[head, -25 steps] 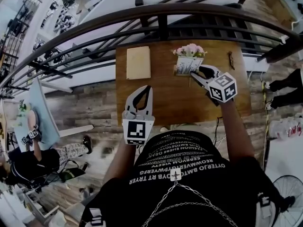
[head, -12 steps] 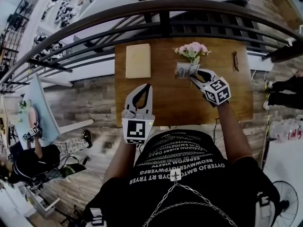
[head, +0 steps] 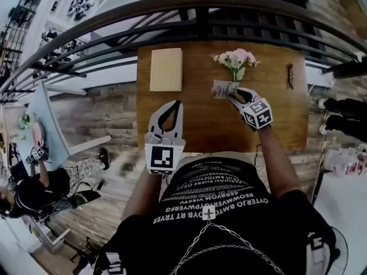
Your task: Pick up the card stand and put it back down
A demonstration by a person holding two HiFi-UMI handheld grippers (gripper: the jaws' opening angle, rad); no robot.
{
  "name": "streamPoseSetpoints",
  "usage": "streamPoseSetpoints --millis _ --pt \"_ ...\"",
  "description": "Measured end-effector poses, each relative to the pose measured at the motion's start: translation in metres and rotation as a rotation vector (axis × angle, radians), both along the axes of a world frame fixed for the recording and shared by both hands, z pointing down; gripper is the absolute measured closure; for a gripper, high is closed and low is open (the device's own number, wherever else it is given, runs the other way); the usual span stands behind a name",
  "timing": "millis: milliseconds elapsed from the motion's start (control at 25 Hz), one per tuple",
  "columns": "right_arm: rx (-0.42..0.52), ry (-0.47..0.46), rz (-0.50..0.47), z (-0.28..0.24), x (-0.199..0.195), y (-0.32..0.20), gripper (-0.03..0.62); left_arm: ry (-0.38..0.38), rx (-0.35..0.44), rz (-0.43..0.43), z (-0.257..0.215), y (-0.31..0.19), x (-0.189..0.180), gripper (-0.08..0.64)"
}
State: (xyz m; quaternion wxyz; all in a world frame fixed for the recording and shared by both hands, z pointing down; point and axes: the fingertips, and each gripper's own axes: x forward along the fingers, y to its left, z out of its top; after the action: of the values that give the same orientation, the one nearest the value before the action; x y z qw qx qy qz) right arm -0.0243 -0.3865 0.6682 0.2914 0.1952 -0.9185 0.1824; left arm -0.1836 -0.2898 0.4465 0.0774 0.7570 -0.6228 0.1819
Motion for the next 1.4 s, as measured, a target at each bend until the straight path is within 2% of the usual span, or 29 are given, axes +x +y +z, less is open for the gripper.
streamPoseSetpoints --millis 520,800,1160,1400 --pt "-0.060 0.041 -0.030 0.078 0.000 0.010 0.428 -0.011 -0.066 -0.027 0.023 -0.001 0.001 0.532" --pt "-0.069 0.057 -0.050 0.099 0.000 0.011 0.428 -0.017 -0.093 -0.049 0.029 0.003 -0.001 0.532" --pt "0.002 0.094 -0.106 0.119 -0.005 0.016 0.423 -0.024 -0.104 -0.066 0.034 0.010 0.002 0.532" --pt "0.035 0.125 -0.104 0.120 -0.008 0.017 0.419 -0.031 -0.088 -0.075 0.026 0.024 -0.003 0.532"
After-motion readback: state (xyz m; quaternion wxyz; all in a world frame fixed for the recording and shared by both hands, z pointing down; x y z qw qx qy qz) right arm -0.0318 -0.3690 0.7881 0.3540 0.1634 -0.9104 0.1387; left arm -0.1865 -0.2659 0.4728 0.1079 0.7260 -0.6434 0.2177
